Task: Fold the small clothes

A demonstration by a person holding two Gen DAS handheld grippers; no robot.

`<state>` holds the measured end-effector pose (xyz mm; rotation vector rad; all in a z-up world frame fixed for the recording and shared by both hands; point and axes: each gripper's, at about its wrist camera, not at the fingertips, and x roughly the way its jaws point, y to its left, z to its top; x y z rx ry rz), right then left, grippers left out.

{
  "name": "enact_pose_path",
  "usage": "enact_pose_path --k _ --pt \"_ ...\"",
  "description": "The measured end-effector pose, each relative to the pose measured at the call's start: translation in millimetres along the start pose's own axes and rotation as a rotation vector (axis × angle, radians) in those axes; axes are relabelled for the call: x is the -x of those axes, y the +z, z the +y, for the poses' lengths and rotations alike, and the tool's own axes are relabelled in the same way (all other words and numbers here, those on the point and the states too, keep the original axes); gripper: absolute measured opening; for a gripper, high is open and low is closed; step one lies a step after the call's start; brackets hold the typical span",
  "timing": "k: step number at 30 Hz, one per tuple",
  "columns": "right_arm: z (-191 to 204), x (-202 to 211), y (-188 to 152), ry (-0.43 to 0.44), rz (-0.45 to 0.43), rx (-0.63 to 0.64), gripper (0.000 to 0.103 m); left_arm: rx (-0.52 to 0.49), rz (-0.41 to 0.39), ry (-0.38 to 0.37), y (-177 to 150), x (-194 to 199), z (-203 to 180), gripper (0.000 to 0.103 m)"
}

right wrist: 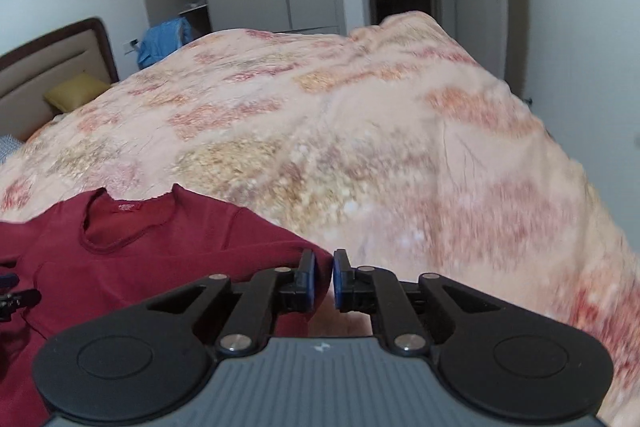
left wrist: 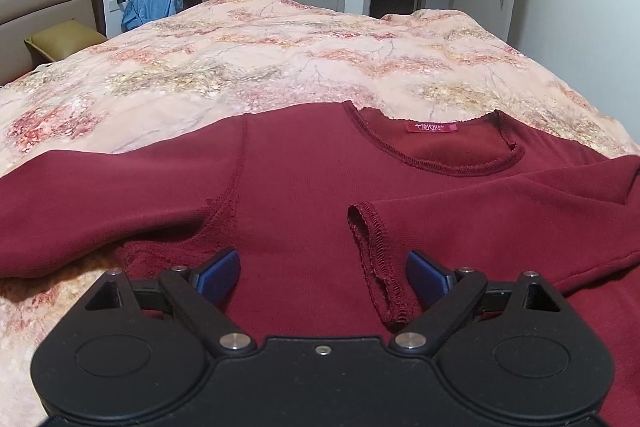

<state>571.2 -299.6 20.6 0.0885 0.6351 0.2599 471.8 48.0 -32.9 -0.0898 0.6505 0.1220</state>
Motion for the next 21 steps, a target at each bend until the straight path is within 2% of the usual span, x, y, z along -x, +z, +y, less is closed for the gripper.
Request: enact_pose_path --k 2,3,4,7,8,9,10,12,15,19,21 --pt "-8 3 -13 0.044 -0.003 -0.086 0.031 0.001 -0.001 0.001 -1 -1 0 0.094" --pt "-11 7 -19 0.080 -0.004 -0.128 0.043 -0.001 -0.002 0.001 -3 -1 -1 0.095" --pt "-13 12 -24 0.110 -0.002 -0.164 0.050 -0.004 -0.004 0.002 -4 -1 -1 0.096" --pt "-11 21 -42 0.153 0.028 -0.209 0.050 -0.014 -0.009 0.009 -6 -2 -3 0.097" --pt "-10 23 -48 0.152 0.044 -0.219 0.048 -0.016 -0.009 0.010 -6 -2 -4 0.097" --pt "-9 24 -54 0.147 0.057 -0.231 0.033 -0.014 -0.009 0.008 -5 -2 -4 0.097" --pt "-9 27 -60 0.153 0.066 -0.247 0.014 -0.012 -0.009 0.007 -5 -3 -3 0.097" --pt "-8 40 -71 0.159 0.043 -0.277 0.009 -0.007 -0.006 0.002 -5 -4 -2 0.097" --pt "2 68 -84 0.135 -0.009 -0.224 0.007 -0.007 -0.001 0.000 -6 -7 -2 0.098" --pt "-3 72 -99 0.134 0.041 -0.242 0.007 -0.013 -0.004 0.004 -6 -7 -1 0.099" --pt "-7 73 -99 0.149 0.029 -0.263 0.010 -0.013 -0.004 0.005 -7 -8 -1 0.099"
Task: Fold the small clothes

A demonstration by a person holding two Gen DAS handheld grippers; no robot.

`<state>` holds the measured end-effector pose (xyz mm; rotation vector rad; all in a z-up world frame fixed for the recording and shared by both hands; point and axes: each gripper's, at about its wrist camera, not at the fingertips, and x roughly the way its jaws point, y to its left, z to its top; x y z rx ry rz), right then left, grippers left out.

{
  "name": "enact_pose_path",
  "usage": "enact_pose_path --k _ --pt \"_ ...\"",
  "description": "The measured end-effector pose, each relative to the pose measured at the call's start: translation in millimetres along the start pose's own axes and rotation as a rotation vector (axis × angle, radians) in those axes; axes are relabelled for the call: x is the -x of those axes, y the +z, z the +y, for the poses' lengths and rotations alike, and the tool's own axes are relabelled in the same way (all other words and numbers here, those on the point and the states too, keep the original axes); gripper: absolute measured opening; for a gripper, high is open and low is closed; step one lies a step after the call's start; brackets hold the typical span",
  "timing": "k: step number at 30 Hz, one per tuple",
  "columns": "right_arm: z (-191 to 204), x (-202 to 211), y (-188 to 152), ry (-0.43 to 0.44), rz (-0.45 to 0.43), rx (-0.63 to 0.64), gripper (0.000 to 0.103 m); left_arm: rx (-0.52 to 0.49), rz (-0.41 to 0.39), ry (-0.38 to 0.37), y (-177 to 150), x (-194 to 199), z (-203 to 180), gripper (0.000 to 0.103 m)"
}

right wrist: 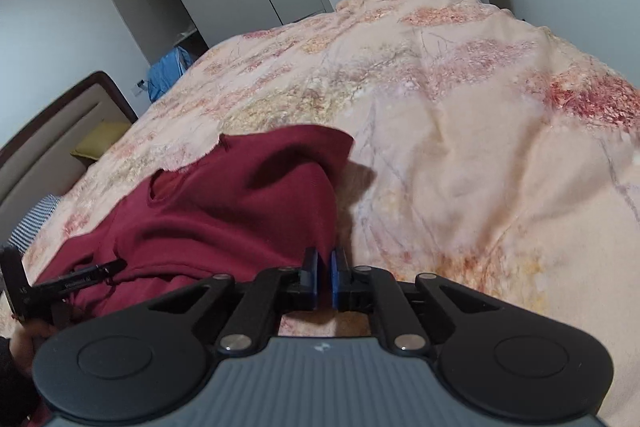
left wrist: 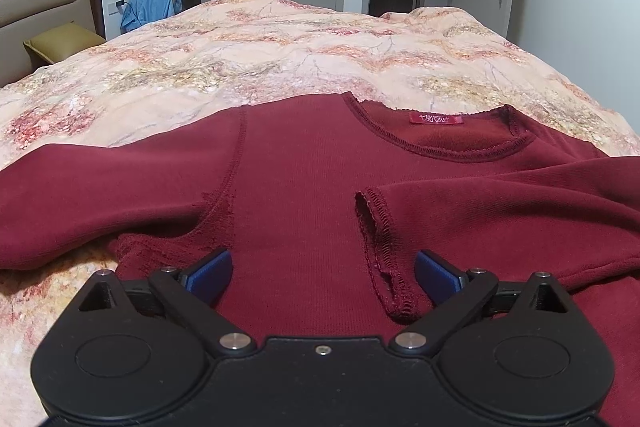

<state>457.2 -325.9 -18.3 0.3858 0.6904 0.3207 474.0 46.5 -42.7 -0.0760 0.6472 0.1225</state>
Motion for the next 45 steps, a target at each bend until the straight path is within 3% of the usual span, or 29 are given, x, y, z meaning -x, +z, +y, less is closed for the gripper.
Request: enact_pose_path --k 2,4,6,10,11,13,14,16,21,23,24,27,29,30,32,34,38,42,43,45 --pt "0 2 10 0.008 -0.028 -0.013 0.020 -0.004 -0.001 0.002 0 0 0 0.100" --pt "0 0 22 0.017 -0.048 -0.017 0.045 -0.008 -0.004 0.005 -1 -1 -1 0.100" --pt "-1 -7 35 0.025 -0.060 -0.043 0.057 -0.010 -0.007 0.008 -2 0 -2 0.100" --pt "-8 -42 60 0.045 -0.018 -0.174 0.061 -0.006 -0.008 0.004 -3 0 -2 0.100" --pt "-10 -51 65 0.049 -0.006 -0.201 0.060 -0.003 -0.008 0.002 -3 0 -2 0.101" --pt "-11 -65 73 0.037 -0.005 -0.242 0.040 0.001 -0.008 -0.003 -4 0 -1 0.101" --pt "-14 -70 75 0.036 -0.015 -0.262 0.035 0.003 -0.010 -0.004 -4 0 0 0.101" --pt "-18 -79 84 0.042 -0.024 -0.284 0.001 0.003 -0.010 -0.004 -4 0 0 0.101" --pt "-9 -79 104 -0.012 -0.101 -0.119 0.000 0.004 -0.012 -0.005 -5 0 0 0.101" --pt "-10 -77 107 -0.007 -0.076 -0.129 0.001 0.005 -0.012 -0.006 -5 0 0 0.101" --pt "-13 -75 105 0.002 -0.053 -0.153 0.006 0.005 -0.013 -0.006 -5 0 0 0.101" --pt "-19 -70 94 -0.009 -0.005 -0.189 0.071 0.004 -0.013 -0.005 -5 0 0 0.102" --pt "-25 -70 88 -0.005 0.017 -0.214 0.072 0.004 -0.012 -0.005 -5 0 0 0.102" --pt "-27 -72 87 0.003 0.031 -0.238 0.071 0.004 -0.012 -0.005 -5 0 0 0.102" --pt "-31 -81 84 0.011 0.069 -0.293 0.055 0.005 -0.013 -0.005 -6 0 1 0.102" --pt "-33 -90 83 0.006 0.079 -0.329 0.022 0.005 -0.012 -0.006 -6 0 1 0.102" --pt "-24 -88 100 0.034 -0.021 -0.232 0.013 0.007 -0.013 -0.015 -6 0 1 0.102" --pt "5 -75 129 0.003 -0.153 0.118 0.010 0.005 -0.011 -0.016 -6 -1 0 0.102" --pt "11 -75 133 -0.017 -0.158 0.185 0.000 0.005 -0.011 -0.016 -6 -2 0 0.102" --pt "14 -71 141 -0.088 -0.195 0.253 0.000 0.003 -0.011 -0.015 -6 -2 1 0.102"
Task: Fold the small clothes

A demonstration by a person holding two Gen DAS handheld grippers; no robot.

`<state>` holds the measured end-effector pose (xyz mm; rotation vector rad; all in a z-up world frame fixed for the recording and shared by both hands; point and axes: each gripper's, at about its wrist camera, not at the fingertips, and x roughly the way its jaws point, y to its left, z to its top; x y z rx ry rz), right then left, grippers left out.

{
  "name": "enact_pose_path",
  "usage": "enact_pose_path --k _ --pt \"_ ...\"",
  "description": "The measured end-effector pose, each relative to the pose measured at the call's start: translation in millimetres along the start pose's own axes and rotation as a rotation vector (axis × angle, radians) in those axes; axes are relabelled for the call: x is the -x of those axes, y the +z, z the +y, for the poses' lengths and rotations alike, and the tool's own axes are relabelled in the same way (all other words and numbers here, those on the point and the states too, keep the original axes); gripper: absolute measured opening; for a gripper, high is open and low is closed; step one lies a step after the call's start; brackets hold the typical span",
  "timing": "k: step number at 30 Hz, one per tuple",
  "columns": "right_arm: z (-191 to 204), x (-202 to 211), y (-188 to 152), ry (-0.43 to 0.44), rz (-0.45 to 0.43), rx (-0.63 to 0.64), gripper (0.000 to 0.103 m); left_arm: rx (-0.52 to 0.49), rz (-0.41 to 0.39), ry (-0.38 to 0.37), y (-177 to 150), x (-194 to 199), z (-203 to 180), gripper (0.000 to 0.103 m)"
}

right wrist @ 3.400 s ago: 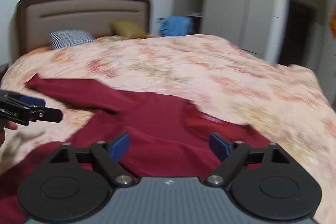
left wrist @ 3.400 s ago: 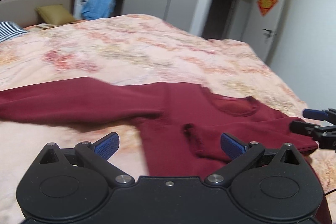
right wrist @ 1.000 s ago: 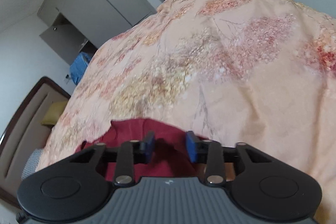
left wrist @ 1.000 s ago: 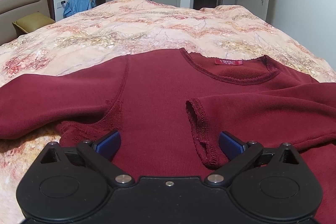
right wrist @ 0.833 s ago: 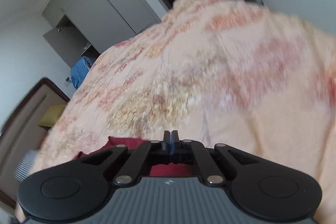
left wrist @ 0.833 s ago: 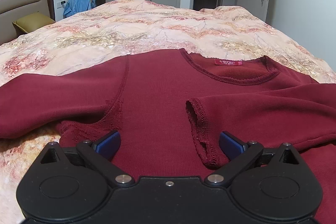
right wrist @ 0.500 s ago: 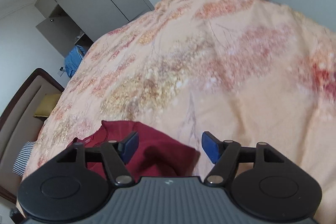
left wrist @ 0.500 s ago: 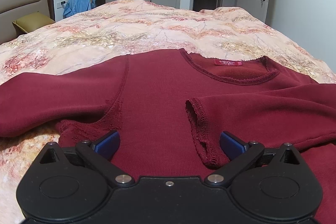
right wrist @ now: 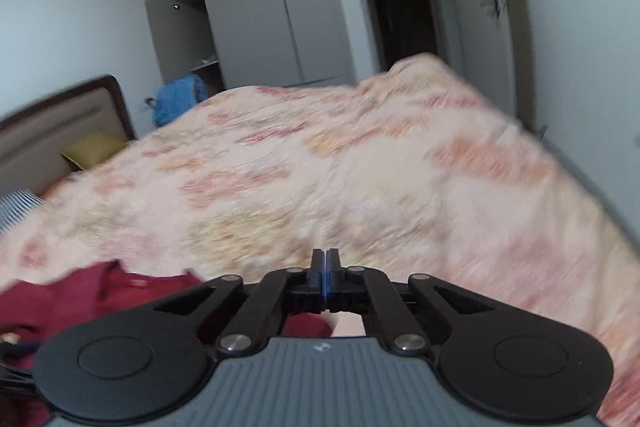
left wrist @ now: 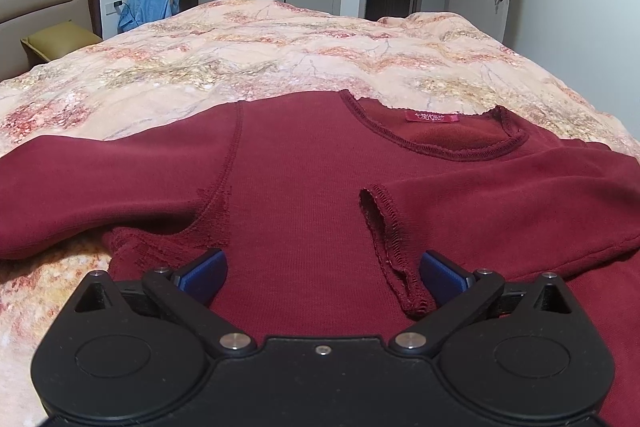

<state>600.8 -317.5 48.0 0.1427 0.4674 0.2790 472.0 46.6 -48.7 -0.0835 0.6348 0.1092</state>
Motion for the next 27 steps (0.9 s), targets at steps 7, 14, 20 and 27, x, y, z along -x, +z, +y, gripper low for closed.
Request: enact_pose_path --k 7,14,20,27 --pt "-41 7 -17 0.055 0.091 -0.213 0.022 -0.002 -0.001 0.001 -1 -1 -1 0.102" --pt "-21 24 -72 0.160 0.254 -0.260 0.051 -0.001 0.000 0.000 -1 -1 -1 0.102" --pt "7 47 -93 0.123 0.313 -0.075 0.007 0.002 -0.031 -0.002 0 5 -1 0.102" --pt "-19 63 -81 0.191 0.234 -0.212 0.040 -0.151 -0.192 -0.068 20 47 -49 0.102"
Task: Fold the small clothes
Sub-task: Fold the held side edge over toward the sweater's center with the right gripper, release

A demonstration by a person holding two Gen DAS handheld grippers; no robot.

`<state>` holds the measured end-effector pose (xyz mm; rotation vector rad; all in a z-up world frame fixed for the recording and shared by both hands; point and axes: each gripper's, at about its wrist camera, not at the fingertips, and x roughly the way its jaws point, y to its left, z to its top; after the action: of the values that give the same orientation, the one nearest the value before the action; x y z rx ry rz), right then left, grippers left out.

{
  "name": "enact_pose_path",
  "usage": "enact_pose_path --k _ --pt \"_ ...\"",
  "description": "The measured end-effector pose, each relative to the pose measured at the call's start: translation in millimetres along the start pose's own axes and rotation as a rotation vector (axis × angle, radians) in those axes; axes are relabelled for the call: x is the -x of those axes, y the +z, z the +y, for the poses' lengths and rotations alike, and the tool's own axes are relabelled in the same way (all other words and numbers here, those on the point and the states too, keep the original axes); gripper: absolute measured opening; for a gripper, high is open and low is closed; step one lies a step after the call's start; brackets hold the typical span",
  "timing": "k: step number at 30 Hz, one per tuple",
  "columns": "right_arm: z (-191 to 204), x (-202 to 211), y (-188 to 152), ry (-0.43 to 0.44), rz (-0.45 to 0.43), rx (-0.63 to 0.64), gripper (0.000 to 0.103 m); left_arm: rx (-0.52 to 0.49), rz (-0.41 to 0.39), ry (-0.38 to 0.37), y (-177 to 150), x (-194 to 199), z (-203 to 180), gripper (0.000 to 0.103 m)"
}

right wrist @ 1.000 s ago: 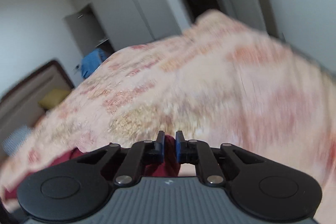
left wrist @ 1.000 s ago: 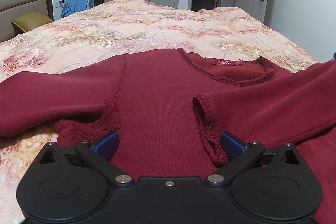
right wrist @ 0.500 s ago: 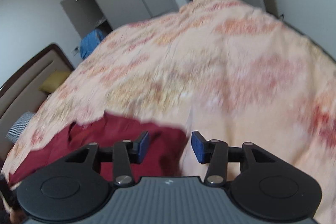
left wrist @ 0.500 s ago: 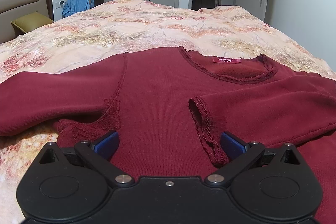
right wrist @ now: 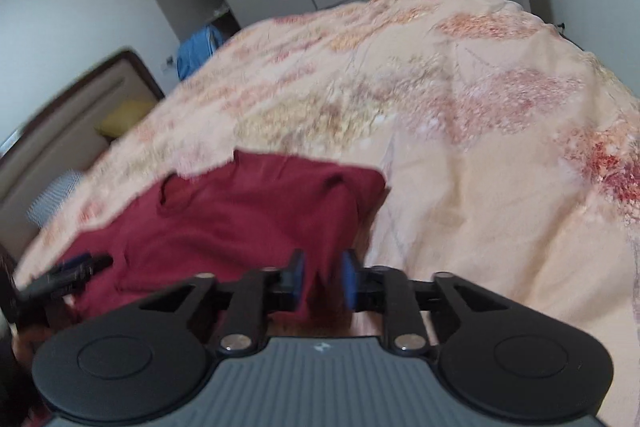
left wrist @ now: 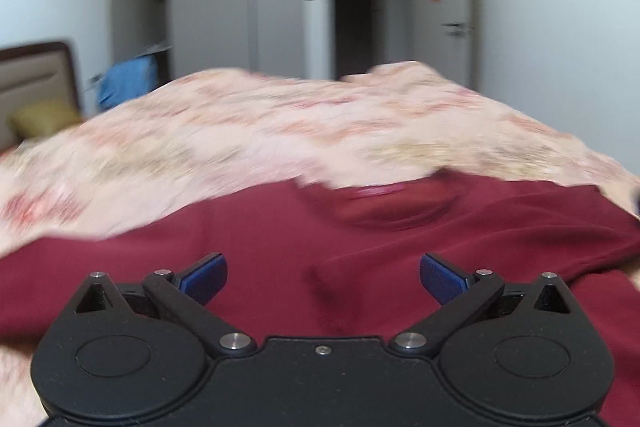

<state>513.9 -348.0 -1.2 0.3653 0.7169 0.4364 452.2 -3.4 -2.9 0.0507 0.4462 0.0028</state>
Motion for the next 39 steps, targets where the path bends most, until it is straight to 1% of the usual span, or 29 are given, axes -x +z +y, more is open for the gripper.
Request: enact_pose_path --k 1,3,6,8,10,12,13,15,18,20,21,22,26,27,29,30,32,34,36,37,39 --pt "-6 -1 5 0.005 -0.018 -0.031 0.045 -0.016 0.003 -0.040 5 -1 -12 0.102" --pt "-16 -6 14 0.010 -0.049 -0.090 0.045 -0.010 0.015 -0.135 15 -7 -37 0.102" --pt "-36 -24 26 0.052 -0.076 -0.216 0.045 0.036 0.054 -0.283 29 -25 -79 0.102" --pt "-46 -39 31 0.069 -0.074 -0.280 0.043 0.036 0.073 -0.366 35 -39 -111 0.102" --pt "-50 -50 34 0.077 -0.066 -0.309 0.028 0.017 0.091 -0.398 37 -55 -144 0.102" --pt "-53 -58 35 0.067 -0.055 -0.326 0.026 -0.012 0.109 -0.427 36 -67 -171 0.102" --pt "-55 -61 34 0.064 -0.052 -0.326 0.018 -0.033 0.122 -0.432 35 -74 -182 0.102" --pt "-58 -64 34 0.069 -0.055 -0.320 0.012 -0.069 0.155 -0.423 31 -83 -200 0.102" --pt "-61 -66 34 0.072 -0.050 -0.307 0.012 -0.115 0.173 -0.397 23 -90 -212 0.102" --pt "-65 -66 34 0.074 -0.044 -0.309 0.018 -0.114 0.170 -0.402 16 -92 -211 0.102" --pt "-67 -66 34 0.073 -0.039 -0.316 0.033 -0.110 0.173 -0.407 15 -96 -208 0.102" --pt "-69 -65 33 0.080 -0.040 -0.322 0.042 -0.105 0.175 -0.410 13 -95 -206 0.102" --pt "-71 -68 31 0.119 -0.039 -0.340 0.045 -0.107 0.168 -0.404 8 -98 -208 0.102" --pt "-69 -71 31 0.125 -0.031 -0.337 0.042 -0.114 0.162 -0.401 6 -97 -208 0.102" --pt "-63 -76 33 0.120 -0.023 -0.315 0.015 -0.122 0.153 -0.396 4 -96 -209 0.102" --pt "-60 -77 34 0.119 -0.023 -0.295 0.010 -0.125 0.151 -0.395 4 -96 -210 0.102" --pt "-55 -75 38 0.089 -0.063 -0.260 0.009 -0.129 0.148 -0.394 3 -96 -210 0.102" --pt "-52 -72 47 0.084 -0.099 -0.222 0.008 -0.135 0.146 -0.391 2 -96 -211 0.102" --pt "-45 -72 55 0.074 -0.117 -0.168 0.008 -0.141 0.148 -0.389 1 -96 -213 0.102" --pt "-40 -72 58 0.061 -0.121 -0.133 0.005 -0.143 0.145 -0.388 1 -96 -213 0.102" --pt "-31 -72 65 0.026 -0.140 -0.059 0.005 -0.138 0.146 -0.390 1 -97 -212 0.102"
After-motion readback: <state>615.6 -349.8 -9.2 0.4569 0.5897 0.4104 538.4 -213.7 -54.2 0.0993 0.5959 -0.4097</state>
